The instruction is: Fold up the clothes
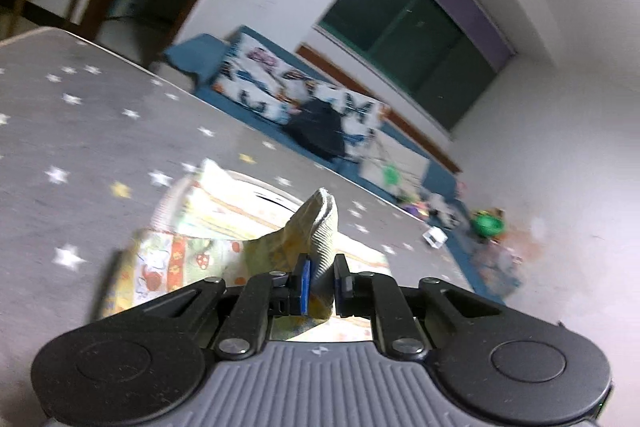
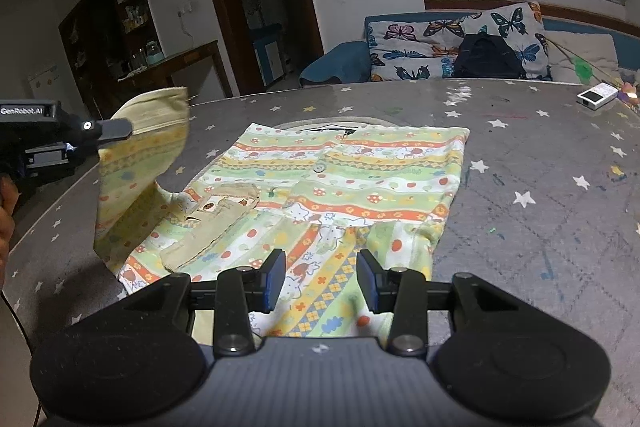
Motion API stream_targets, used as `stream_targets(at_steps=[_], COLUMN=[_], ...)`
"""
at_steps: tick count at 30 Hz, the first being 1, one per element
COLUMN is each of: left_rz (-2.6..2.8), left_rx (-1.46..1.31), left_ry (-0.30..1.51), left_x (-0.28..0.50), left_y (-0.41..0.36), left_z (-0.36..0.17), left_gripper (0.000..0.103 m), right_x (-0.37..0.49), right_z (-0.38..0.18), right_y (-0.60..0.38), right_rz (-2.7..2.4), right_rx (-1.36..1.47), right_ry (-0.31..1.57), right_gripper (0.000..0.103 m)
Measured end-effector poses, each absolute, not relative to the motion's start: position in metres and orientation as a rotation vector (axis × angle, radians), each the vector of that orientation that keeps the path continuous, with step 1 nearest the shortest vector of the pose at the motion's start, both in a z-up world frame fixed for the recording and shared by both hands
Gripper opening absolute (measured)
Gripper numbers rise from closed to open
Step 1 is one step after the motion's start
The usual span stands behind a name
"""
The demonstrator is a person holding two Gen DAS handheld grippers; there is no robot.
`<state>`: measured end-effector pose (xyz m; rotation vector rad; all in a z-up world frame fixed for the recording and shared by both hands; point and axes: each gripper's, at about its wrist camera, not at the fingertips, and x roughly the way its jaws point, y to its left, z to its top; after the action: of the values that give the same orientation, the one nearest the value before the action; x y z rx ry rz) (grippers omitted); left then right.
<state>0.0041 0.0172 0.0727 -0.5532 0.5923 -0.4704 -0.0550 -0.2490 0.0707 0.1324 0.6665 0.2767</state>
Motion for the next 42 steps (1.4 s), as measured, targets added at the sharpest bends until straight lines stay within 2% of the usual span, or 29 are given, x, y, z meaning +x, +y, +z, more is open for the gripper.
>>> stream_targets(at_steps=[7,8,10,14,17,28,33,42], left_rz=[-0.569,-0.577,-0.586,-0.626,-0.634,-0.444,-0.345,-0.361], left_rx=[-0.577,-0.569,-0.552,-0.499,-0.469,-0.383,-0.343,-0.170], left_ry=[0.623,0.637,0.669,0.710,0.725,0.727,0.806,0.828], left_x=[0.009,0.009,0.007,0.000,-0.005,0.007,0.014,0.004], left_y=[-0.021,-0.025,-0.034,-0.049,-0.052,-0.001,0.018,0.001], left_z=[0.061,0.058,0.052,0.042,0.037,0.029,0.013,0.016], left_gripper=[0.014,0.016,0.034,0.038,0.047,0.046,0.045,0.047], right_x=[-0.055,-0.055,-0.054,-0.054,-0.053,-0.037,-0.030,-0.033], right_z=[0.067,0.066,0.065,0.062,0.062,0.067,0.061,0.054], right_y=[-0.253,-0.253,-0.254,-0.256,-0.258,-0.246,-0.229,-0.208], right_rz=[0.271,0.270,0.267,0.261,0.254,0.318,0.361,0.396], right_rx=[0.146,0.149,0.154,0.164,0.167,0.160,0.108,-0.014], right_ry=[0.675,0.676,0.677,0.683,0.685,0.692,0.715,0.742], right_gripper=[0.039,0.039,0.039,0.039,0.039,0.039,0.039,0.039])
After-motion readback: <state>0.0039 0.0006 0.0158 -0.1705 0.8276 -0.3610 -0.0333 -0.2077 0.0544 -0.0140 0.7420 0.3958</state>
